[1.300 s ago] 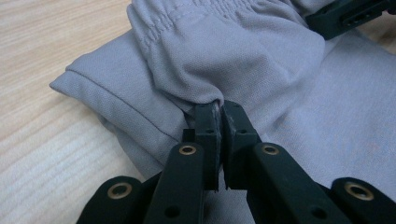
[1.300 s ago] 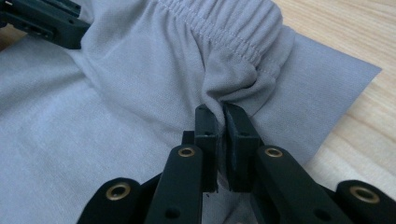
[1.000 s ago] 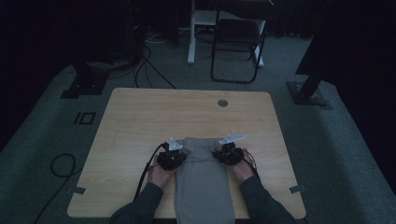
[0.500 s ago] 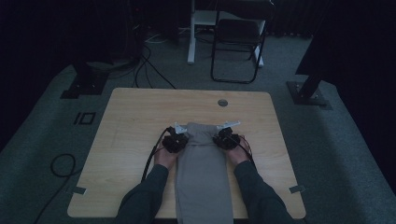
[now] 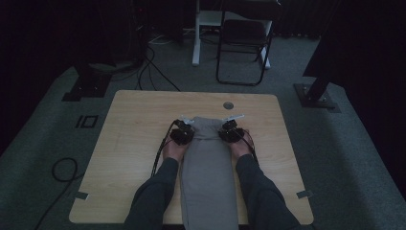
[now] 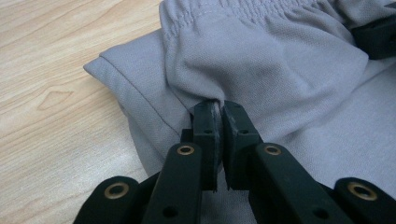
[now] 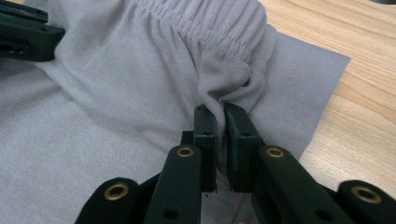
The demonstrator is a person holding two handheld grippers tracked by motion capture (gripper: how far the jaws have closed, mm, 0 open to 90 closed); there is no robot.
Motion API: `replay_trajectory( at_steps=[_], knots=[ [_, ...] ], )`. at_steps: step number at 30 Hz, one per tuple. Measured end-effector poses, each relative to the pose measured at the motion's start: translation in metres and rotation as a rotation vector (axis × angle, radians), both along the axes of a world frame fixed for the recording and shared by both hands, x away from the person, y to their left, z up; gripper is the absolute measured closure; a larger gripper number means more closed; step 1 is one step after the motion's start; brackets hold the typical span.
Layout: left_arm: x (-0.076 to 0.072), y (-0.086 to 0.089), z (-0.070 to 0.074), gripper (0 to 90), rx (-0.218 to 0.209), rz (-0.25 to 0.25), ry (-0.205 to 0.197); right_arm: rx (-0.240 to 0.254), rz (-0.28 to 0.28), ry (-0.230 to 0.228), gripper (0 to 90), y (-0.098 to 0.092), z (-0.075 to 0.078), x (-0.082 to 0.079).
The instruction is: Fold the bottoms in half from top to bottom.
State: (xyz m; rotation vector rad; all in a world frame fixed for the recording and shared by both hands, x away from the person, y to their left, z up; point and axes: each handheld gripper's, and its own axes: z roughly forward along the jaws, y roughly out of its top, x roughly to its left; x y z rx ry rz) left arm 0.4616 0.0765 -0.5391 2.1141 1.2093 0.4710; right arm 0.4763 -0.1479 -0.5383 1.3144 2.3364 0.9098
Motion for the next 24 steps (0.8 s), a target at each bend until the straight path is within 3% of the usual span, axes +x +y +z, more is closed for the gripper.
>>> replay_trajectory(
  at_steps=[2, 5, 10, 17, 24],
  knots=[
    [0.000, 0.002, 0.003, 85.0, -0.014, 0.007, 0.000, -0.008, -0.002, -0.005, 85.1, 0.000, 0.003, -0.002],
    [-0.002, 0.005, 0.014, 85.4, -0.036, 0.007, -0.017, 0.017, -0.001, -0.037, 85.3, -0.003, 0.016, -0.005],
    [-0.015, 0.012, 0.052, 85.5, -0.113, -0.014, -0.088, 0.056, 0.011, -0.110, 85.5, -0.011, 0.050, -0.014],
    [-0.051, 0.016, 0.090, 85.6, -0.162, -0.088, -0.159, 0.083, 0.052, -0.201, 85.5, -0.020, 0.088, -0.042],
    [-0.092, 0.025, 0.105, 85.5, -0.200, -0.165, -0.170, 0.101, 0.120, -0.240, 85.4, -0.028, 0.100, -0.083]
  ],
)
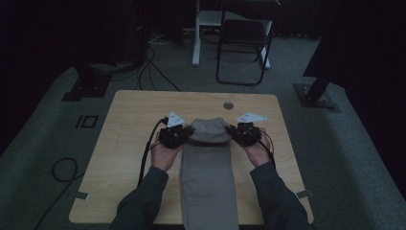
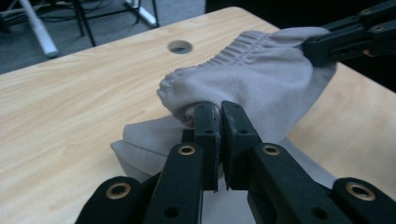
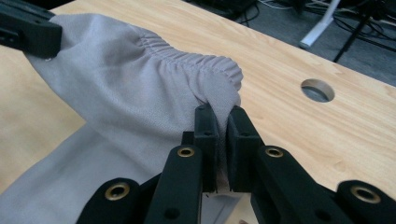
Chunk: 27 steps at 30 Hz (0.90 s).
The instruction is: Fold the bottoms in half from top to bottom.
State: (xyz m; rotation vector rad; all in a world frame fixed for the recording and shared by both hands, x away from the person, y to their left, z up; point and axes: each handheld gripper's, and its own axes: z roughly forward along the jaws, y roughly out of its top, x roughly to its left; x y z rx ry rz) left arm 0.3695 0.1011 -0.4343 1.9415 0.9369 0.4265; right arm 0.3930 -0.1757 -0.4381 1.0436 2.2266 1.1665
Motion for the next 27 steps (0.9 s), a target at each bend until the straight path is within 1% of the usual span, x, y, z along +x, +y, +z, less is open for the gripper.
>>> replay_trajectory(
  at_steps=[2, 3, 4, 5, 6, 8, 11, 12, 13, 14, 15, 17, 20, 23, 24, 25, 26, 27],
  knots=[
    [-0.009, 0.001, 0.001, 85.5, -0.001, -0.021, 0.000, 0.003, 0.015, -0.002, 85.4, -0.002, 0.000, -0.010],
    [-0.009, 0.001, 0.001, 85.5, -0.001, -0.021, 0.000, 0.003, 0.015, -0.002, 85.4, -0.002, 0.000, -0.010],
    [-0.019, 0.003, -0.001, 85.5, -0.017, -0.041, 0.015, 0.002, 0.020, -0.003, 85.3, -0.002, 0.000, -0.013],
    [-0.023, 0.003, -0.004, 85.5, -0.014, -0.046, 0.026, 0.004, 0.030, 0.002, 85.3, -0.004, -0.001, -0.021],
    [-0.027, 0.003, -0.008, 85.5, -0.010, -0.052, 0.039, 0.006, 0.036, 0.010, 85.2, -0.005, -0.002, -0.025],
    [-0.035, 0.002, -0.018, 85.4, 0.004, -0.071, 0.066, -0.009, 0.048, 0.022, 85.2, -0.005, -0.007, -0.032],
    [-0.045, 0.001, -0.036, 85.3, 0.022, -0.082, 0.113, -0.033, 0.070, 0.059, 85.0, -0.004, -0.020, -0.041],
    [-0.047, 0.000, -0.044, 85.3, 0.034, -0.082, 0.127, -0.041, 0.074, 0.070, 85.0, -0.003, -0.026, -0.044],
    [-0.047, 0.000, -0.044, 85.3, 0.034, -0.082, 0.127, -0.041, 0.074, 0.070, 85.0, -0.003, -0.026, -0.044],
    [-0.049, -0.001, -0.059, 85.3, 0.067, -0.085, 0.156, -0.047, 0.078, 0.081, 85.0, -0.003, -0.033, -0.047],
    [-0.050, -0.001, -0.066, 85.2, 0.078, -0.086, 0.177, -0.058, 0.082, 0.106, 85.1, 0.000, -0.047, -0.053],
    [-0.051, -0.001, -0.079, 85.2, 0.085, -0.090, 0.210, -0.059, 0.089, 0.134, 85.1, 0.001, -0.060, -0.058],
    [-0.054, 0.000, -0.089, 85.0, 0.105, -0.090, 0.227, -0.079, 0.100, 0.172, 85.2, 0.004, -0.077, -0.064],
    [-0.056, -0.003, -0.096, 85.0, 0.147, -0.090, 0.235, -0.103, 0.103, 0.208, 85.2, 0.006, -0.090, -0.067],
    [-0.056, -0.004, -0.099, 85.0, 0.175, -0.096, 0.232, -0.108, 0.101, 0.216, 85.2, 0.007, -0.093, -0.068],
    [-0.056, -0.005, -0.102, 85.0, 0.185, -0.094, 0.234, -0.117, 0.103, 0.222, 85.2, 0.009, -0.097, -0.068],
    [-0.056, -0.006, -0.105, 85.0, 0.192, -0.094, 0.235, -0.127, 0.104, 0.225, 85.0, 0.010, -0.100, -0.069],
    [-0.056, -0.007, -0.107, 85.0, 0.185, -0.092, 0.223, -0.131, 0.101, 0.214, 84.9, 0.011, -0.103, -0.070]
  ],
)
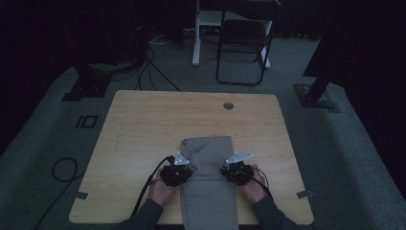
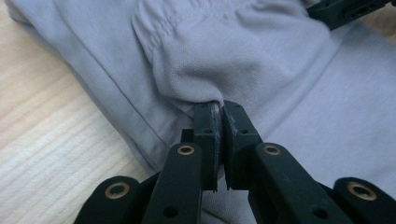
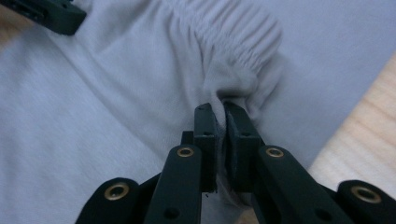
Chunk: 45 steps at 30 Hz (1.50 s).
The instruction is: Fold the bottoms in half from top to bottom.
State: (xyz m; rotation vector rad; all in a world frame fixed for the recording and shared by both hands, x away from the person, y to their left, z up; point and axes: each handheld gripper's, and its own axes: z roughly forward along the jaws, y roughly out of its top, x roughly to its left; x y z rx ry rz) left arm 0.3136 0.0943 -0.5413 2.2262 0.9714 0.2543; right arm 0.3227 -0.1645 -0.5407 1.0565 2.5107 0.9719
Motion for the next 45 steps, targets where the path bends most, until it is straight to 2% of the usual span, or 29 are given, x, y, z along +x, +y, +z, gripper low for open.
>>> replay_trajectory(
  at_steps=[4, 9, 18, 26, 36, 41, 45],
  knots=[
    [0.004, 0.000, 0.000, 85.1, 0.014, 0.005, -0.016, -0.005, -0.002, -0.004, 84.9, 0.001, 0.000, 0.002],
    [0.017, 0.004, -0.003, 85.1, -0.008, 0.039, -0.031, 0.018, -0.019, 0.006, 85.1, 0.002, -0.001, 0.015],
    [0.050, 0.009, -0.004, 85.0, -0.027, 0.105, -0.042, 0.030, -0.047, -0.003, 85.2, 0.010, -0.003, 0.046],
    [0.081, 0.008, -0.005, 85.0, -0.013, 0.156, -0.063, 0.020, -0.085, -0.009, 85.2, 0.017, -0.002, 0.076],
    [0.109, 0.004, -0.006, 85.0, 0.001, 0.207, -0.096, 0.007, -0.130, -0.005, 85.0, 0.023, 0.000, 0.111],
    [0.124, 0.001, -0.006, 85.0, 0.003, 0.241, -0.097, 0.041, -0.176, 0.001, 85.1, 0.021, -0.002, 0.131],
    [0.131, -0.002, -0.006, 85.1, -0.010, 0.288, -0.089, 0.009, -0.187, -0.011, 85.3, 0.026, -0.001, 0.140]
  ],
)
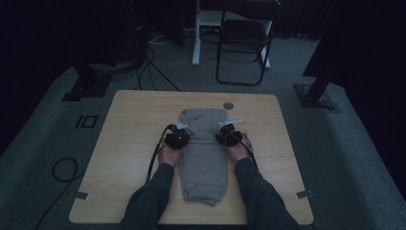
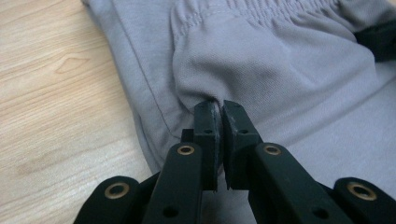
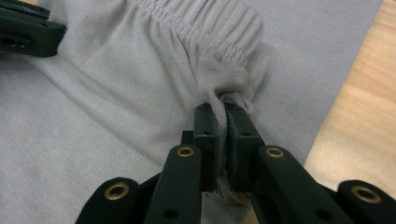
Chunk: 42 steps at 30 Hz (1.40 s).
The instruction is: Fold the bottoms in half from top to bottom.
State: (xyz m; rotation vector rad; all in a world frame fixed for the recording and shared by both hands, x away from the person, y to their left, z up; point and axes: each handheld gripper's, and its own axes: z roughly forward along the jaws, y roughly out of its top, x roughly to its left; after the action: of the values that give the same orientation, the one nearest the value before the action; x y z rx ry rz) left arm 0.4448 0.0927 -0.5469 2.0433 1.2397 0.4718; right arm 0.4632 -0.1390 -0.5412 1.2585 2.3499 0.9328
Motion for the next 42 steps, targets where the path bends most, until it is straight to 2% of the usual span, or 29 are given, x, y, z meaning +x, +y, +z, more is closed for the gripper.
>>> replay_trajectory(
  at_steps=[4, 6, 11, 15, 17, 22, 25, 27, 29, 32, 34, 36, 39, 40, 42],
  knots=[
    [0.003, 0.000, 0.003, 85.6, 0.000, 0.007, 0.021, -0.008, -0.004, 0.001, 86.2, 0.001, 0.001, 0.003],
    [0.003, 0.002, 0.009, 85.7, -0.010, 0.006, 0.017, -0.016, -0.006, -0.010, 86.5, 0.001, 0.005, 0.001],
    [-0.003, 0.006, 0.042, 85.8, -0.058, -0.004, -0.058, 0.032, -0.008, -0.076, 86.7, -0.007, 0.031, -0.004],
    [-0.019, 0.010, 0.073, 85.8, -0.081, -0.041, -0.139, 0.087, -0.002, -0.146, 86.7, -0.017, 0.060, -0.014],
    [-0.029, 0.012, 0.087, 85.7, -0.099, -0.063, -0.165, 0.107, 0.009, -0.178, 86.7, -0.022, 0.073, -0.021],
    [-0.060, 0.016, 0.104, 85.7, -0.103, -0.128, -0.203, 0.115, 0.053, -0.236, 86.7, -0.027, 0.095, -0.049],
    [-0.077, 0.020, 0.099, 85.6, -0.088, -0.161, -0.191, 0.115, 0.091, -0.240, 86.6, -0.030, 0.096, -0.068],
    [-0.085, 0.021, 0.088, 85.5, -0.089, -0.177, -0.158, 0.099, 0.114, -0.223, 86.6, -0.031, 0.089, -0.079],
    [-0.091, 0.022, 0.073, 85.4, -0.078, -0.185, -0.128, 0.063, 0.137, -0.196, 86.3, -0.029, 0.075, -0.088],
    [-0.096, 0.023, 0.046, 85.3, -0.069, -0.181, -0.061, 0.026, 0.159, -0.134, 86.1, -0.027, 0.049, -0.099],
    [-0.099, 0.023, 0.029, 85.2, -0.061, -0.184, -0.014, 0.013, 0.165, -0.092, 85.8, -0.027, 0.032, -0.105],
    [-0.103, 0.023, 0.016, 84.7, -0.045, -0.188, 0.016, 0.011, 0.169, -0.053, 85.7, -0.028, 0.017, -0.109],
    [-0.106, 0.022, 0.002, 83.2, -0.025, -0.189, 0.049, -0.004, 0.171, -0.018, 85.1, -0.029, 0.002, -0.112],
    [-0.107, 0.023, 0.000, 82.9, -0.036, -0.188, 0.038, -0.004, 0.170, -0.013, 85.0, -0.029, -0.001, -0.113],
    [-0.106, 0.023, 0.002, 80.9, -0.031, -0.180, 0.047, 0.009, 0.168, -0.005, 84.4, -0.030, -0.001, -0.112]
  ],
)
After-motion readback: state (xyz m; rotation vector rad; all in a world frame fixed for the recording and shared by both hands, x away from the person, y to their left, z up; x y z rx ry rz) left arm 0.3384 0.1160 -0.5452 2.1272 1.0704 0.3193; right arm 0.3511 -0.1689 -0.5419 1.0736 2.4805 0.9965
